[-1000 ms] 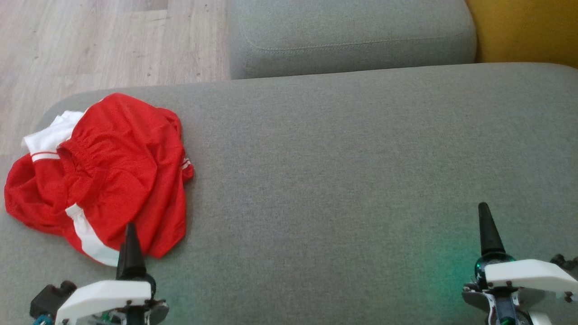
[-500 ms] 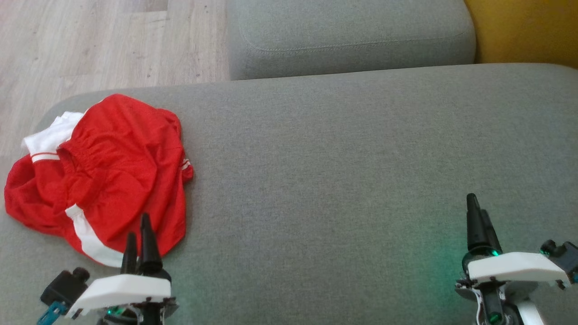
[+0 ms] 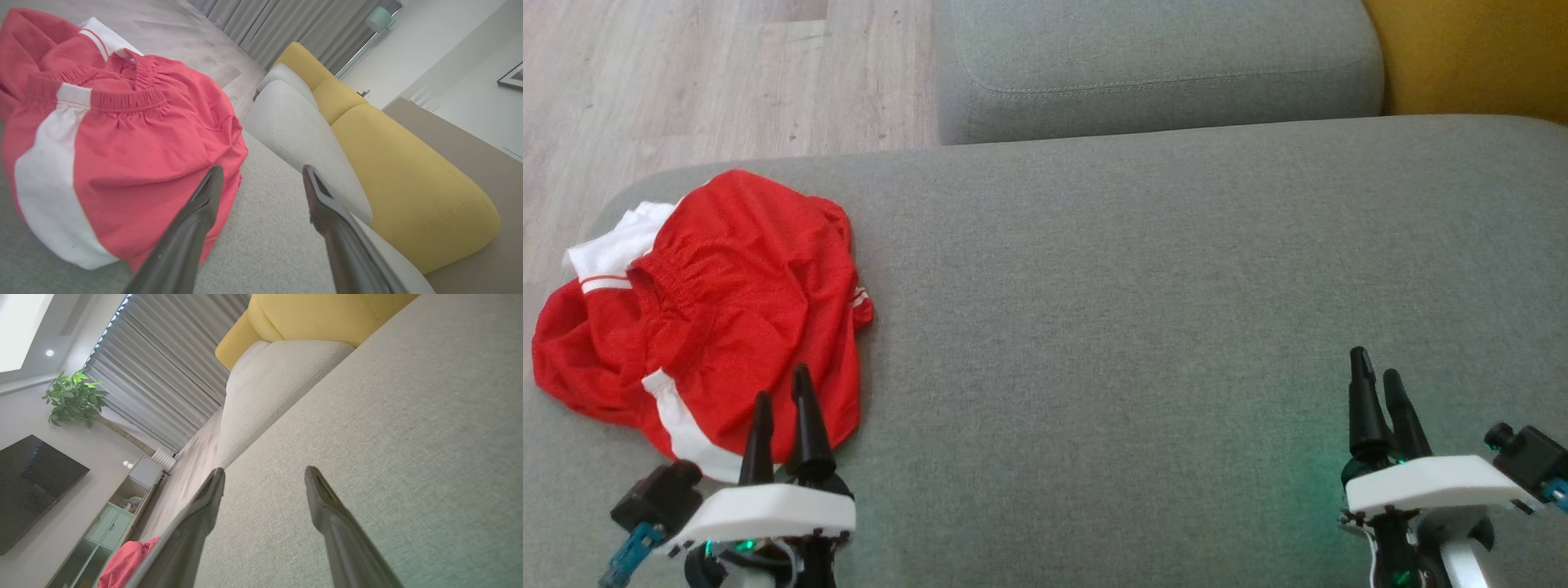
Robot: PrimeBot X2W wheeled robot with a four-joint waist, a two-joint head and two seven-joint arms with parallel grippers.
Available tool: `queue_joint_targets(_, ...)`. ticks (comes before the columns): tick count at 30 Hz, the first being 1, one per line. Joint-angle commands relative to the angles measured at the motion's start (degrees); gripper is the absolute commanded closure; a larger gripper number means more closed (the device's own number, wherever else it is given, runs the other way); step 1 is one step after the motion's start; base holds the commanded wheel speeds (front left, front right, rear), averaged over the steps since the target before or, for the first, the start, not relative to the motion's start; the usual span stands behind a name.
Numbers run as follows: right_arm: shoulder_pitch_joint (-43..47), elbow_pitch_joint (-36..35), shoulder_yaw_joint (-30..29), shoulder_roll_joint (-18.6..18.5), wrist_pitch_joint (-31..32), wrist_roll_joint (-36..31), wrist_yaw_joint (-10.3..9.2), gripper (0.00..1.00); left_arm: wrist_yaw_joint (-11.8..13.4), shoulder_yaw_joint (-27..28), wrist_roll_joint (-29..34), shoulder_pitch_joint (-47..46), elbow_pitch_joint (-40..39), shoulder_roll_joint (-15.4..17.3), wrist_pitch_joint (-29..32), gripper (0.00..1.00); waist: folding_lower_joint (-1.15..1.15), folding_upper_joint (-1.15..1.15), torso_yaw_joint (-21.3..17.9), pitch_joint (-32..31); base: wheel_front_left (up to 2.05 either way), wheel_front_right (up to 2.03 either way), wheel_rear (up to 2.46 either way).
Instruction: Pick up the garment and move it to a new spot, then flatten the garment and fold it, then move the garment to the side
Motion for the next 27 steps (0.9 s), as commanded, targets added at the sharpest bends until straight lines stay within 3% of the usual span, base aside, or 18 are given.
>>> queue_joint_targets(1, -3.1, -2.0, 1.1, -0.4, -0.9, -2.5, 0.5, 0.0, 0.4, 0.2, 2.5, -2.8, -2.6, 0.3, -0.8, 0.0, 0.0, 0.0, 0.0, 0.0, 0.0, 0.0, 0.0)
queue_joint_targets(27, -3.6, -2.6, 3.1, -0.5, -5.3, -21.2, 0.7, 0.0, 2.6, -3.4, 21.2, -3.2, -5.0, 0.4, -5.1, 0.0, 0.0, 0.0, -0.1, -0.6, 0.0, 0.0, 0.0)
